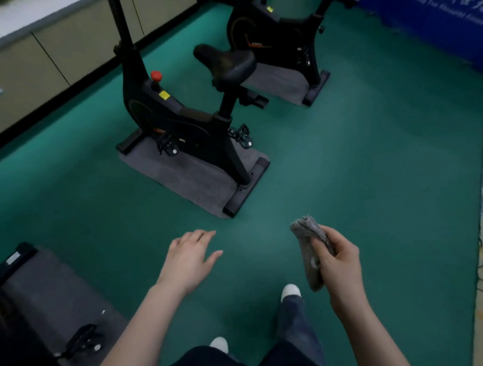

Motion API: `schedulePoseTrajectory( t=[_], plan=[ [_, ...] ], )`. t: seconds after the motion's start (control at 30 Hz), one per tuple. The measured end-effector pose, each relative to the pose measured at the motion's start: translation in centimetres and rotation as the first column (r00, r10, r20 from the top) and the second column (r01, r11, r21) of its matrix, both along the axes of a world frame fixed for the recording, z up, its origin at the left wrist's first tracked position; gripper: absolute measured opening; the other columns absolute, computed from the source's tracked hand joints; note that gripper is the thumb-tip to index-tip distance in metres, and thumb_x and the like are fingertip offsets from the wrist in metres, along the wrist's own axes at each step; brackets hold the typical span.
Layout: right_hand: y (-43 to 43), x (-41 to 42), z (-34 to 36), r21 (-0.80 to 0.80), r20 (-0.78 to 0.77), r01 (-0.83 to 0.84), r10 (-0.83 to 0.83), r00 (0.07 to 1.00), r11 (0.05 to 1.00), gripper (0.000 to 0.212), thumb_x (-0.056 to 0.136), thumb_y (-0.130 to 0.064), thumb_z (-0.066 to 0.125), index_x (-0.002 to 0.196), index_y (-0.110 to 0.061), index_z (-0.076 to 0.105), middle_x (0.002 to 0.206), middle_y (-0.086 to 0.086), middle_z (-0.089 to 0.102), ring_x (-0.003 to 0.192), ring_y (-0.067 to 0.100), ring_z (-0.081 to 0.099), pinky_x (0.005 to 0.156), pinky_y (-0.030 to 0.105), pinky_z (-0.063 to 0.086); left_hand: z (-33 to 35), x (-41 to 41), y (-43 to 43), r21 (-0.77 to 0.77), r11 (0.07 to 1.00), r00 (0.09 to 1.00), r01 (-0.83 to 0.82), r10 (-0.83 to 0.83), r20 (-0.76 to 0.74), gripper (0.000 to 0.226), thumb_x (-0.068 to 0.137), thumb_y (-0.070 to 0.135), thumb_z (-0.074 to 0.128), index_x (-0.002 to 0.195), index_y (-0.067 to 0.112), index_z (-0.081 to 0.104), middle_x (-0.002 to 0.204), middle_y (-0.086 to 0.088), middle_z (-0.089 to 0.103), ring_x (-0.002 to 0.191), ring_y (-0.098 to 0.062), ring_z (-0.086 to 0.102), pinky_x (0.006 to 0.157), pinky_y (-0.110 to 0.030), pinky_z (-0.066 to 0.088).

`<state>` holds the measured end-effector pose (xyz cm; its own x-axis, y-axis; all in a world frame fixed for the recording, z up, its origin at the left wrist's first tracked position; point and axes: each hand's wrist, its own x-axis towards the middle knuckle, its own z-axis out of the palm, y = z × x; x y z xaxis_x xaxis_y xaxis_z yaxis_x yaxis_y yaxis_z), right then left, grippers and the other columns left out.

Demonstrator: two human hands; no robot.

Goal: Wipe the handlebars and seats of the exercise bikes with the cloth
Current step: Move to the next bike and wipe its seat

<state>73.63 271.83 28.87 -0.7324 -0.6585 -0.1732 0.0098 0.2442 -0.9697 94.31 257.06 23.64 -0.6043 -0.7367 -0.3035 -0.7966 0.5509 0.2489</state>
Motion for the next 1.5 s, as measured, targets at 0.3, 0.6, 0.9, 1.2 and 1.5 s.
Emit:
schedulePoseTrajectory(
  t=[0.3, 0.6, 0.9, 1.2, 1.5],
  plan=[
    [-6.0, -17.7, 0.5, 0.011, -0.013, -0.07, 0.07, 0.997, 0.997, 0.031, 0.089, 0.004, 0.055, 0.095, -0.023, 0.069, 0.093, -0.006, 0.072, 0.084, 0.005, 0.064, 0.075, 0.014, 0.048, 0.9, -15.4, -3.1, -0.01, 0.99, 0.987, -0.142, 0.141, -0.073, 0.056, 0.096, 0.052, 0.036, 0.146, 0.027, 0.029, 0.143, 0.009, 0.04, 0.134, -0.013, 0.032, 0.111, -0.032, 0.022],
    [-15.7, -24.7, -0.1, 0.023, 0.01, -0.219, 0.219, 0.976, 0.975, 0.028, 0.09, 0.002, 0.055, 0.096, -0.02, 0.07, 0.088, -0.008, 0.071, 0.075, -0.006, 0.062, 0.068, 0.008, 0.046, 0.4, -20.0, -8.8, 0.023, 0.942, 0.939, -0.334, 0.335, -0.08, 0.059, 0.094, 0.053, 0.039, 0.146, 0.026, 0.029, 0.143, 0.009, 0.039, 0.133, -0.013, 0.033, 0.111, -0.032, 0.025],
    [-29.6, -28.6, -0.4, 0.011, -0.044, -0.29, 0.29, 0.956, 0.957, 0.036, 0.089, 0.004, 0.056, 0.087, -0.03, 0.069, 0.083, -0.012, 0.071, 0.078, 0.002, 0.062, 0.068, 0.012, 0.047, -1.0, -24.5, -21.8, 0.072, 0.907, 0.894, -0.415, 0.421, -0.155, 0.061, 0.093, 0.052, 0.044, 0.146, 0.023, 0.031, 0.144, 0.007, 0.038, 0.133, -0.015, 0.034, 0.109, -0.033, 0.028],
    [-41.5, -30.4, -0.4, 0.048, -0.025, -0.391, 0.393, 0.919, 0.919, 0.035, 0.09, 0.002, 0.055, 0.089, -0.03, 0.069, 0.075, -0.014, 0.071, 0.065, -0.004, 0.058, 0.061, 0.009, 0.044, -0.3, -27.7, -34.0, 0.077, 0.878, 0.853, -0.473, 0.478, -0.211, 0.063, 0.093, 0.052, 0.045, 0.146, 0.022, 0.03, 0.145, 0.004, 0.038, 0.133, -0.018, 0.035, 0.108, -0.036, 0.029],
    [-53.1, -34.4, -1.5, 0.051, -0.012, -0.567, 0.568, 0.823, 0.822, 0.031, 0.091, 0.001, 0.055, 0.092, -0.026, 0.07, 0.077, -0.011, 0.071, 0.067, 0.001, 0.058, 0.062, 0.012, 0.045, -1.4, -31.1, -39.9, 0.135, 0.775, 0.749, -0.617, 0.631, -0.202, 0.077, 0.088, 0.056, 0.051, 0.149, 0.022, 0.019, 0.149, 0.004, 0.03, 0.136, -0.017, 0.031, 0.11, -0.036, 0.028]
  ],
)
